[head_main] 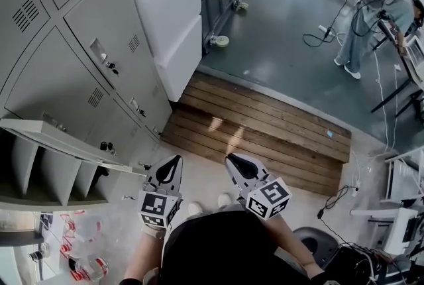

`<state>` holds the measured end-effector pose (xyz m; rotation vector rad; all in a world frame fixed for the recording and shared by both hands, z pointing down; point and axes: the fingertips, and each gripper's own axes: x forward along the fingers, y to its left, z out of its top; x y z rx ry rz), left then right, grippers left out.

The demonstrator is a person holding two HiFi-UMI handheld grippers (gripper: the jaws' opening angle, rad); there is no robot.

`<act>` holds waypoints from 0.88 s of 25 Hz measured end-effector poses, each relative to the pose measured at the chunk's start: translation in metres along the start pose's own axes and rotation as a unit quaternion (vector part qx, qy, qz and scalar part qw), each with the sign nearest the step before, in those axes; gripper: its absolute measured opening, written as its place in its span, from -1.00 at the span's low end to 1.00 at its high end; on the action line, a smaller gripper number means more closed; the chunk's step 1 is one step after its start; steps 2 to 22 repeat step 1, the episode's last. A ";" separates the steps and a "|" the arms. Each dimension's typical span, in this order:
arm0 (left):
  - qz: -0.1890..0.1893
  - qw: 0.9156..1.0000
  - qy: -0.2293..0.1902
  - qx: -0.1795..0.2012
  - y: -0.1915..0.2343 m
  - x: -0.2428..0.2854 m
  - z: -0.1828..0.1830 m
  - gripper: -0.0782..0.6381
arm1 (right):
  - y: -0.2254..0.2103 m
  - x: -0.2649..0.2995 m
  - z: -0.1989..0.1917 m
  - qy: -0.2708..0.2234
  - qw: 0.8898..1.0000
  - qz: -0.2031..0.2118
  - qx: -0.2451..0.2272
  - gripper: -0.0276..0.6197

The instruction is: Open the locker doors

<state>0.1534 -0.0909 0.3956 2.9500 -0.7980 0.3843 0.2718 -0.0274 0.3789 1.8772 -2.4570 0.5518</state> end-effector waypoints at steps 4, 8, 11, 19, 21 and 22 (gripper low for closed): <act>0.002 1.000 -0.001 0.001 0.001 0.000 0.000 -0.73 | 0.000 0.001 0.000 -0.001 1.000 0.000 0.000 -0.73; 0.002 1.000 -0.001 0.001 0.001 0.000 0.000 -0.73 | 0.000 0.001 0.000 -0.001 1.000 0.000 0.000 -0.73; 0.002 1.000 -0.001 0.001 0.001 0.000 0.000 -0.73 | 0.000 0.001 0.000 -0.001 1.000 0.000 0.000 -0.73; 0.002 1.000 -0.001 0.001 0.001 0.000 0.000 -0.73 | 0.000 0.001 0.000 -0.001 1.000 0.000 0.000 -0.73; 0.002 1.000 -0.001 0.001 0.001 0.000 0.000 -0.73 | 0.000 0.001 0.000 -0.001 1.000 0.000 0.000 -0.73; 0.002 1.000 -0.001 0.001 0.001 0.000 0.000 -0.73 | 0.000 0.001 0.000 -0.001 1.000 0.000 0.000 -0.73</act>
